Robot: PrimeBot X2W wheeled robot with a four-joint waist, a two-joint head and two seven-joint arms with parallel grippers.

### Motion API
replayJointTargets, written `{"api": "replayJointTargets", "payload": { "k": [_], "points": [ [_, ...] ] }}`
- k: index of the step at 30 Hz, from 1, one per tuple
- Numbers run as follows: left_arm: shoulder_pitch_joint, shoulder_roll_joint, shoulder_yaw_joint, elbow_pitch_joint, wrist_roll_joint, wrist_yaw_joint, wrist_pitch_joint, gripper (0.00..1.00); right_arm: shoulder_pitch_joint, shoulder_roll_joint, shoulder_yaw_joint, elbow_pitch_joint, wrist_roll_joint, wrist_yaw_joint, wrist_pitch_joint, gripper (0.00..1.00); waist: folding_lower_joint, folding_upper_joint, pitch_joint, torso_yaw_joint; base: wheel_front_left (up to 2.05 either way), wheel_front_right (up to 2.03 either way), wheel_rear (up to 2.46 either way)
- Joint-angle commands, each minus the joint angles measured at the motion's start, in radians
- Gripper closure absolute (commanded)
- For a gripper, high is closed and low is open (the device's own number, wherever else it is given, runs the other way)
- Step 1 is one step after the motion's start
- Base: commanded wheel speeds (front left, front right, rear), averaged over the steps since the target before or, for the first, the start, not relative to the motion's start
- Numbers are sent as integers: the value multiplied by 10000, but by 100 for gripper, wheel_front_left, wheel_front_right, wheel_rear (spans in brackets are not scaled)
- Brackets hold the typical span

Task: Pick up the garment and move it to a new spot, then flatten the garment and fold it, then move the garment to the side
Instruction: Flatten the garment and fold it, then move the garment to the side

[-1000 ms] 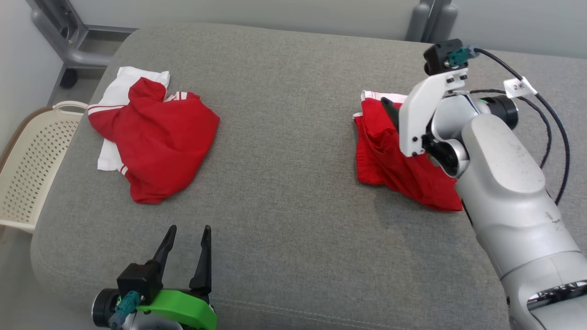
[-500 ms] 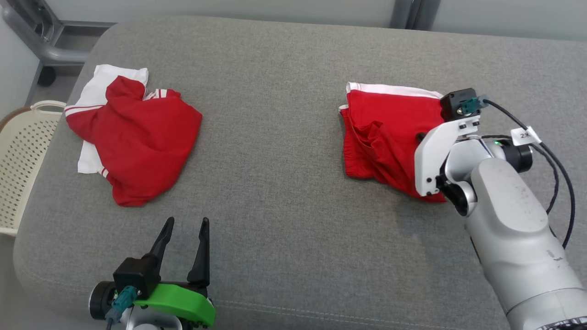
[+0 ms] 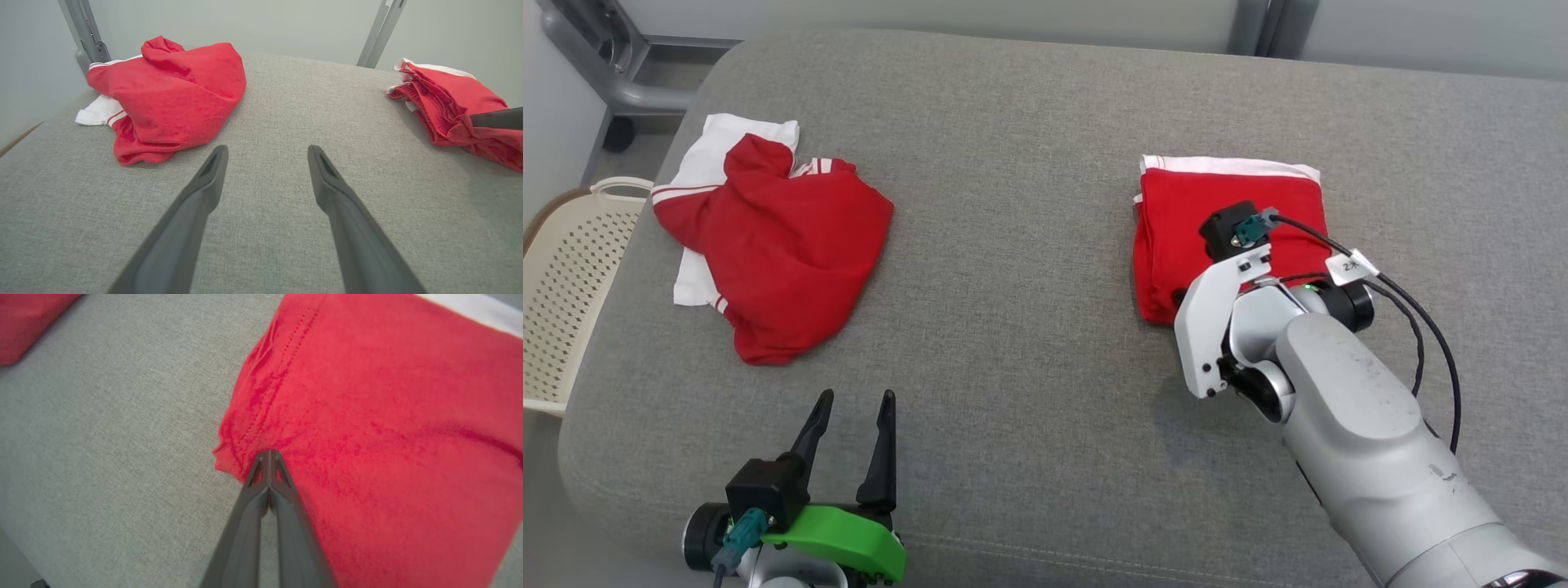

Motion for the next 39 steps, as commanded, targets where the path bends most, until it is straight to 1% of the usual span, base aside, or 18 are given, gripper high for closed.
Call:
{"api": "replayJointTargets", "payload": {
  "k": [1, 9, 13, 15, 16, 17, 20, 23, 30, 31, 32, 35, 39],
  "points": [
    [-132, 10, 11, 11, -1, -8, -11, 0, 101, -7, 56, -41, 93, -11, -14, 100, 0, -1, -53, 53, 0, 0, 0],
    [28, -2, 82, 12, 30, -35, -11, 0, 133, -6, 1394, -225, 1185, -11, 56, 100, 0, -1, -215, 249, 0, 0, 0],
    [118, -9, 114, 7, 27, 4, -11, 0, -94, -4, 1765, -326, 1599, -11, 46, 100, 0, -1, -291, 252, 0, 0, 0],
    [181, -8, 164, -21, 21, 49, -11, 0, -291, -7, 1698, -357, 1758, -11, -13, 100, 0, -1, -349, 190, 0, 0, 0],
    [207, -5, 194, -42, 23, 70, -11, 0, -376, -7, 1630, -355, 1780, -11, -49, 77, 0, -1, -386, 143, 0, 0, 0],
    [227, 0, 227, -69, 30, 90, -11, 0, -469, -10, 1526, -347, 1788, -13, -74, 0, 0, -1, -421, 83, 0, 0, 0],
    [309, 15, 274, -139, 61, 89, -11, 0, -777, -12, 890, -183, 1761, -11, -36, 0, 0, -1, -511, -119, 0, 0, 0],
    [368, 36, 297, -191, 70, 103, -11, 0, -1040, -12, -61, 18, 1399, -11, -120, 0, 0, -1, -562, -362, 0, 0, 0],
    [263, 68, 218, -289, 132, 88, -11, 0, -1060, 1, -2581, 611, 84, -11, -28, 0, 0, -1, -314, -772, 0, 0, 0],
    [169, 83, 166, -312, 161, 72, -11, 0, -952, 5, -3225, 703, -325, -11, -34, 0, 0, -1, -168, -824, 0, 0, 0],
    [118, 90, 138, -321, 177, 66, -11, 0, -915, 5, -3507, 752, -507, -11, -35, 0, 0, -1, -94, -833, 0, 0, 0],
    [-30, 130, 114, -344, 214, 45, -11, 0, -820, 4, -4136, 866, -840, -11, -53, 0, 0, -1, 120, -821, 0, 0, 0],
    [-197, 157, 79, -345, 247, 23, -11, 0, -771, 3, -4573, 1140, -1052, -11, -93, 0, 0, -1, 339, -742, 0, 0, 0]
  ]
}}
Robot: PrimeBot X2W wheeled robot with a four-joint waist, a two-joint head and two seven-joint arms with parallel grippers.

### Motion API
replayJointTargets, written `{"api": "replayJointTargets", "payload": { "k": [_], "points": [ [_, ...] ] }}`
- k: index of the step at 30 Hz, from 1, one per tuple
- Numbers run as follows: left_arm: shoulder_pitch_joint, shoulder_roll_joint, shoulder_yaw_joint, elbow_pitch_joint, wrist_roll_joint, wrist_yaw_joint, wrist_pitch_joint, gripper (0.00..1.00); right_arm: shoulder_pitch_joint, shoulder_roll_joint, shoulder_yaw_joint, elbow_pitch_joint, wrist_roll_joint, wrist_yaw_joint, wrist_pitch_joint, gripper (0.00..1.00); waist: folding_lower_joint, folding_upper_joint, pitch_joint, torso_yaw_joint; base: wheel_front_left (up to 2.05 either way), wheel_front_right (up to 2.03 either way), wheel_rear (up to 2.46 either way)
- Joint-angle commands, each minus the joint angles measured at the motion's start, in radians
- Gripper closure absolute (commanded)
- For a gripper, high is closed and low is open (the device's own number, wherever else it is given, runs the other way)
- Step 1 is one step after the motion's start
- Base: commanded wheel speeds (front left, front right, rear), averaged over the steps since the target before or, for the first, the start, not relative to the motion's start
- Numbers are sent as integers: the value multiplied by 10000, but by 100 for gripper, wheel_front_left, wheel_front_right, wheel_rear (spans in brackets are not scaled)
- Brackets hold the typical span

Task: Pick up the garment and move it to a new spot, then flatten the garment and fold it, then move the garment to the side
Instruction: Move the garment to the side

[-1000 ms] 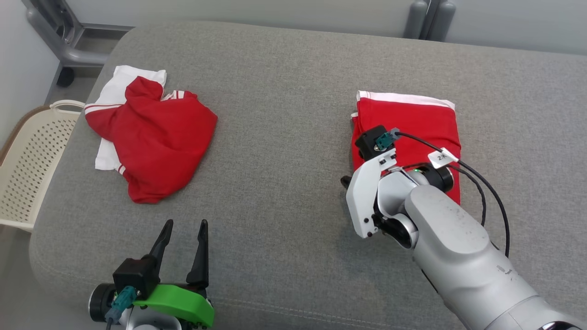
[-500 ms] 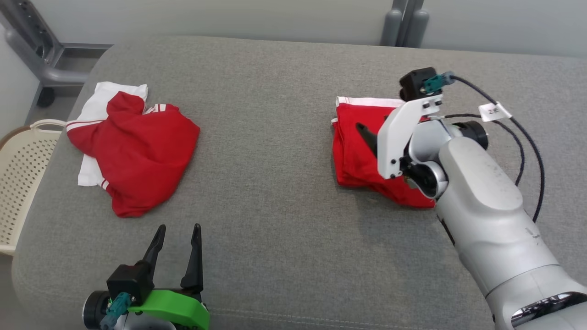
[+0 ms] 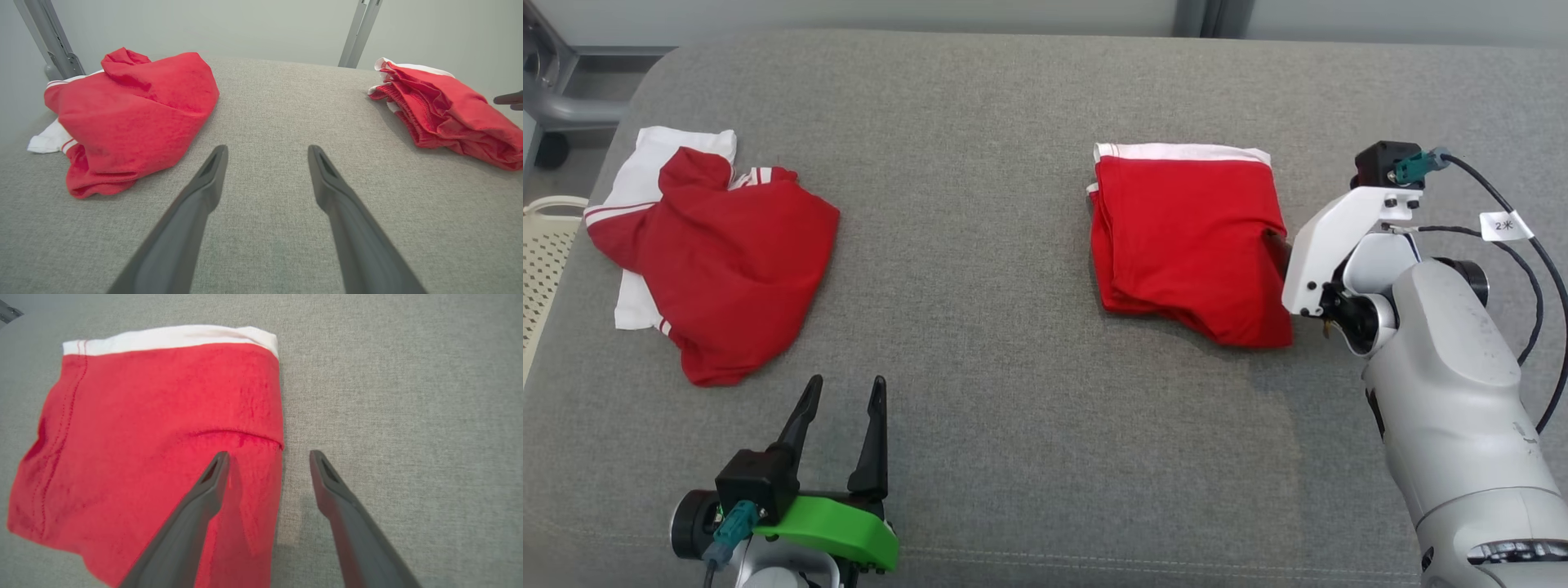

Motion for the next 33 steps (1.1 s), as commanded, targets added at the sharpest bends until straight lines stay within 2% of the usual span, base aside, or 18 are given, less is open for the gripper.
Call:
{"api": "replayJointTargets", "payload": {
  "k": [1, 5, 12, 13, 14, 15, 16, 24, 33],
  "points": [
    [-183, 75, -24, -9, 100, -35, -11, 0, 89, -9, -117, 162, -17, -11, -78, 0, 0, 0, 185, 80, 0, 0, 0],
    [-272, 99, -38, -9, 116, -46, -11, 0, 74, -10, -286, 463, -62, -11, -170, 0, 0, 0, 262, 173, 0, 0, 0],
    [-239, 95, -111, -36, 145, -86, -10, 0, -287, -9, -568, 1629, 590, -11, -565, 0, 0, 0, 348, 400, 0, 0, 0],
    [-223, 97, -109, -40, 150, -89, -10, 0, -337, -4, -574, 1788, 618, -11, -610, 15, 0, 0, 349, 411, 0, 0, 0],
    [-205, 98, -113, -47, 154, -90, -10, 0, -397, -4, -599, 1960, 650, -11, -661, 53, 0, 0, 349, 417, 0, 0, 0],
    [-187, 97, -109, -54, 159, -91, -10, 0, -470, -4, -609, 2106, 631, -11, -712, 80, 0, 0, 352, 418, 0, 0, 0],
    [-170, 100, -107, -61, 169, -87, -10, 0, -532, -2, -627, 2242, 562, -11, -787, 100, 0, 0, 357, 411, 0, 0, 0],
    [-233, 58, -274, -217, 237, -76, -10, 0, -1076, -45, -724, 2817, -352, -14, -1248, 100, 0, 0, 405, -32, 0, 0, 0],
    [-640, 2, -606, -558, 450, -4, -10, 0, -1602, -74, -124, 2615, -1489, -14, -1214, 100, 0, 0, 796, -1388, 0, 0, 0]
  ]
}}
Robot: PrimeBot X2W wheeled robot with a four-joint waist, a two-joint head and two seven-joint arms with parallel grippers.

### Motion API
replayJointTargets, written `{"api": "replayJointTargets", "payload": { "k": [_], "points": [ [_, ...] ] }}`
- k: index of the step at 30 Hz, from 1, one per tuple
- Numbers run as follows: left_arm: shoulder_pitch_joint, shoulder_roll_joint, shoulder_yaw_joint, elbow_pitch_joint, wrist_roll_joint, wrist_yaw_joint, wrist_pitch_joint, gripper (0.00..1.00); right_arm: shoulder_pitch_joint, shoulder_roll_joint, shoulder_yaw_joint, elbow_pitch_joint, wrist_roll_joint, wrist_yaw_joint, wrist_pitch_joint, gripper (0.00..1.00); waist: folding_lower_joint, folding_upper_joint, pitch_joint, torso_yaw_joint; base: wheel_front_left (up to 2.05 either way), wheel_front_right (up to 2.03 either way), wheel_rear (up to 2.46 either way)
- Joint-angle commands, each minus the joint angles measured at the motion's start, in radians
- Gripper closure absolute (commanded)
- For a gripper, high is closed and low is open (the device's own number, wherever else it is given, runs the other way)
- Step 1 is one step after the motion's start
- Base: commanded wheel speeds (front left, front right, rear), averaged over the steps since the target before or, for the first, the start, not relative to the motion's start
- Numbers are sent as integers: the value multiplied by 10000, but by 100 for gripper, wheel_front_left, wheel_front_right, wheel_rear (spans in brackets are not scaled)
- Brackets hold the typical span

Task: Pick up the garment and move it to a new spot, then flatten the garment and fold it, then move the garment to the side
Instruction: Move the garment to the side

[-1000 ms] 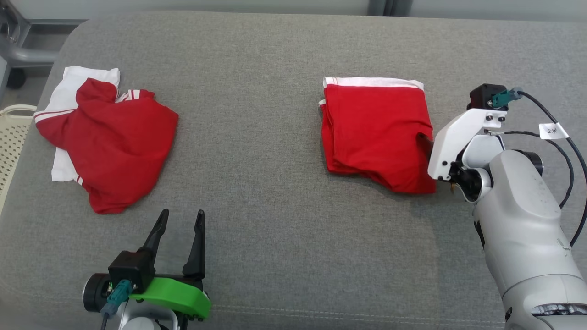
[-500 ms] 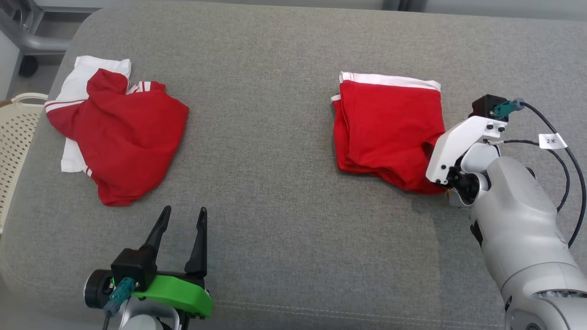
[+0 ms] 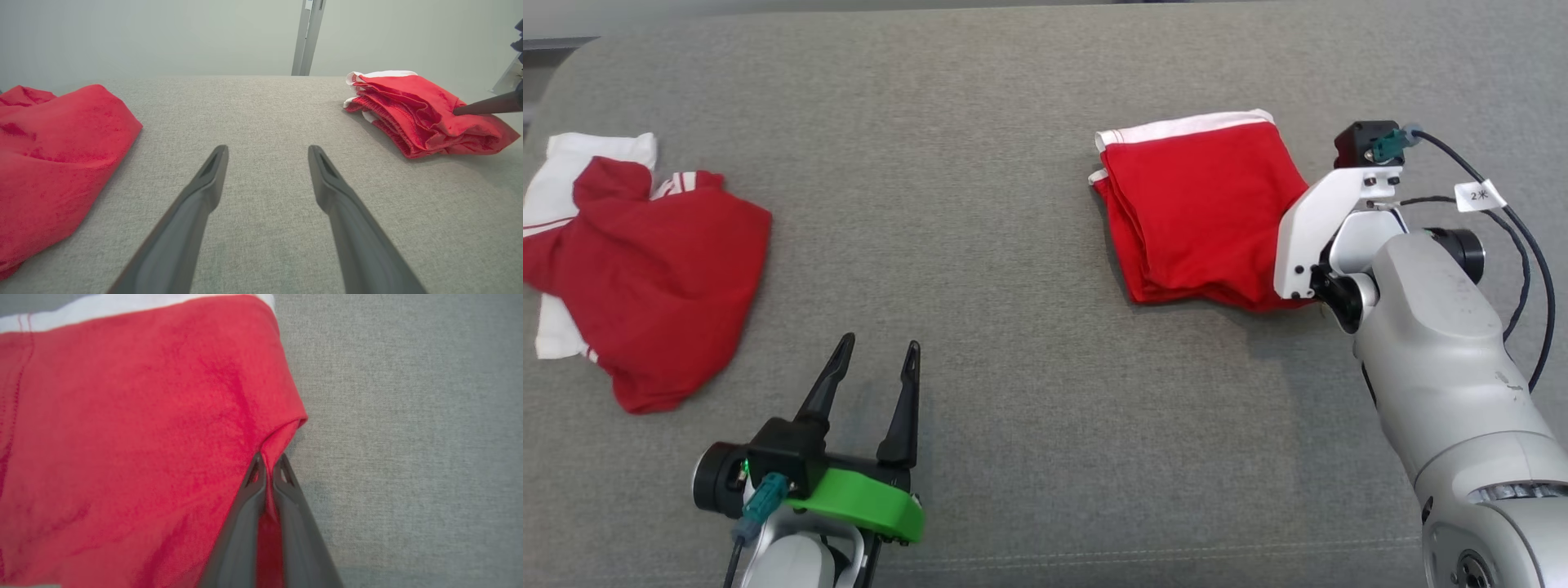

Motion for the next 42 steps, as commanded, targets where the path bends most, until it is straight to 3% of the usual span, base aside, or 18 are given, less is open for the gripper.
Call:
{"api": "replayJointTargets", "payload": {
  "k": [1, 12, 28, 35, 42],
  "points": [
    [-239, -1, -59, -66, 90, 30, -9, 0, -103, -109, 159, -81, -110, -18, -34, 100, 0, -1, 327, -699, 0, 0, 0],
    [-1255, 303, -908, -1081, 748, -79, 16, 0, -612, -1206, 1672, -618, 4, -18, -348, 100, 0, -1, 1720, -2002, 0, 0, 0],
    [-2327, 1061, -2326, -3012, 1226, -156, 797, 0, -1515, -3359, 2159, -1286, -33, -18, -1000, 100, 0, -1, 3829, -2823, 0, 0, 0],
    [-2503, 1363, -2622, -3828, 1282, -167, 1074, 0, -1674, -4302, 1687, -1658, -281, -18, -1412, 100, 0, -1, 4523, -2848, 0, 0, 0],
    [-2561, 1546, -2917, -4232, 1300, -173, 1302, 0, -1608, -4742, 621, -1835, -1060, -18, -1803, 100, 0, -1, 4870, -2675, 0, 0, 0]
  ]
}}
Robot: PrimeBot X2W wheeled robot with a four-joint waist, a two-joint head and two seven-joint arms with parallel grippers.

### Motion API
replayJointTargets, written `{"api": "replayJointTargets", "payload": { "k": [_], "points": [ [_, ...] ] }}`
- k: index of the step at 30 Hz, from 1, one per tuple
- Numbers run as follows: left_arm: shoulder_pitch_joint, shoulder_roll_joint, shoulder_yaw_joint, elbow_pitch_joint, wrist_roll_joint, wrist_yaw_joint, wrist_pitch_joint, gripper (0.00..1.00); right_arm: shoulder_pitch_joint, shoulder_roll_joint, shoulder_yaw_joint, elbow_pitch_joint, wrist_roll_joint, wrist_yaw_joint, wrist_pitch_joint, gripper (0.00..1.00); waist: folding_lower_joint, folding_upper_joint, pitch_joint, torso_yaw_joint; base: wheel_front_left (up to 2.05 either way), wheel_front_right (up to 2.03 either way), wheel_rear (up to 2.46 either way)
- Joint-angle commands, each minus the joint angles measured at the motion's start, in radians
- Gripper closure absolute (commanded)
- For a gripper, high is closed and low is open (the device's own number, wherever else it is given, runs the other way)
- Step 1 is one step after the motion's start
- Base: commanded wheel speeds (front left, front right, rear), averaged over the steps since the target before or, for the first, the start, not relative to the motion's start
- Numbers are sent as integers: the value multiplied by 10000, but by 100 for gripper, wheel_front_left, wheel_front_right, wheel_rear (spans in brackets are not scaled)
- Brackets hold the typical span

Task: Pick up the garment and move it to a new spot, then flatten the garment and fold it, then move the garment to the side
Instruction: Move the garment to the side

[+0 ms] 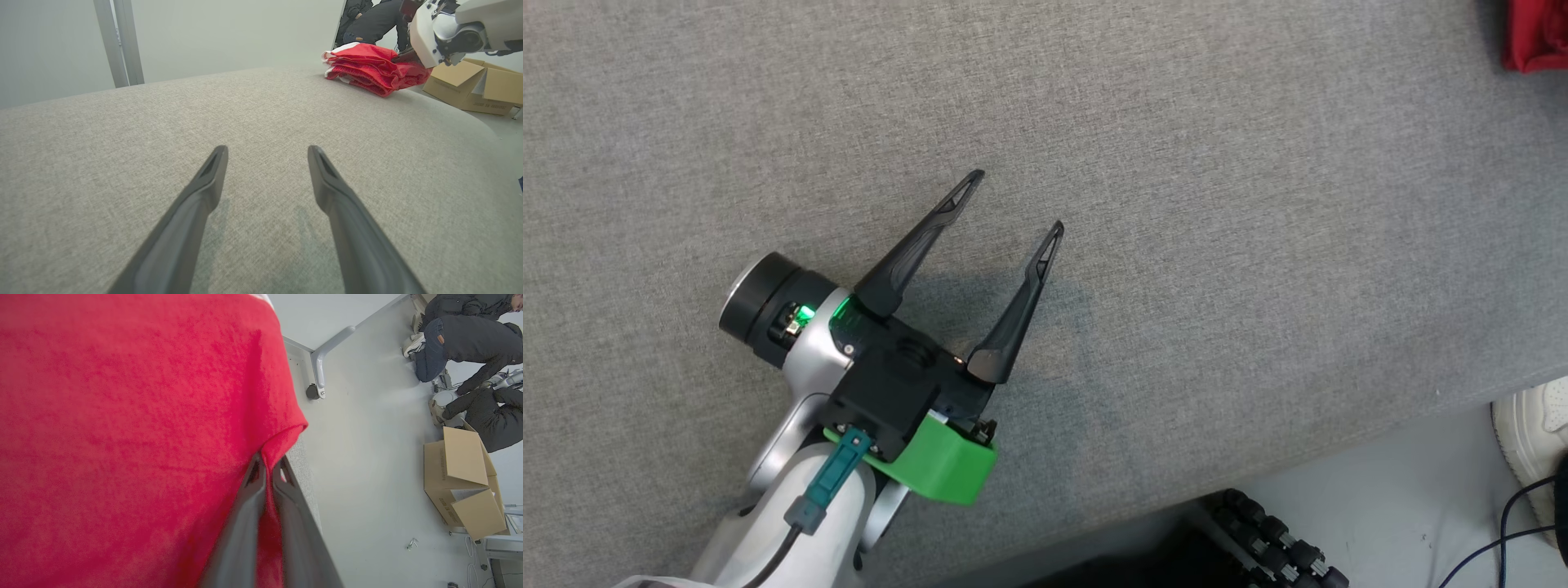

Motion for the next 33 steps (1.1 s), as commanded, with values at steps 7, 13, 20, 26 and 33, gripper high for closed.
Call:
{"api": "replayJointTargets", "payload": {
  "k": [7, 13, 20, 26, 33],
  "points": [
    [-246, 65, -194, -9, -99, -15, -29, 0, 336, -80, -916, -270, -1269, -18, -822, 0, -1, -1, -10, 358, 0, 0, 0],
    [58, -112, -11, 478, -453, 242, -486, 0, 717, 659, -1143, -477, -1586, -18, -1718, 0, -1, -1, -1070, 719, 0, 0, 0],
    [678, -199, 470, 1390, -1034, 647, -713, 0, 1468, 1219, -425, -634, -1241, -18, -2291, 0, -1, -1, -2487, 1024, 0, 0, 0],
    [1504, -369, 794, 2377, -1734, 891, -778, 0, 2486, 1519, 574, -966, -427, -18, -2369, 0, -1, -1, -3967, 1273, 0, 0, 0],
    [2320, -694, 1221, 3143, -2516, 1190, -944, 0, 3924, 1824, 1100, -2056, 948, -18, -2239, 0, -1, -1, -5427, 1634, 0, 0, 0]
  ]
}}
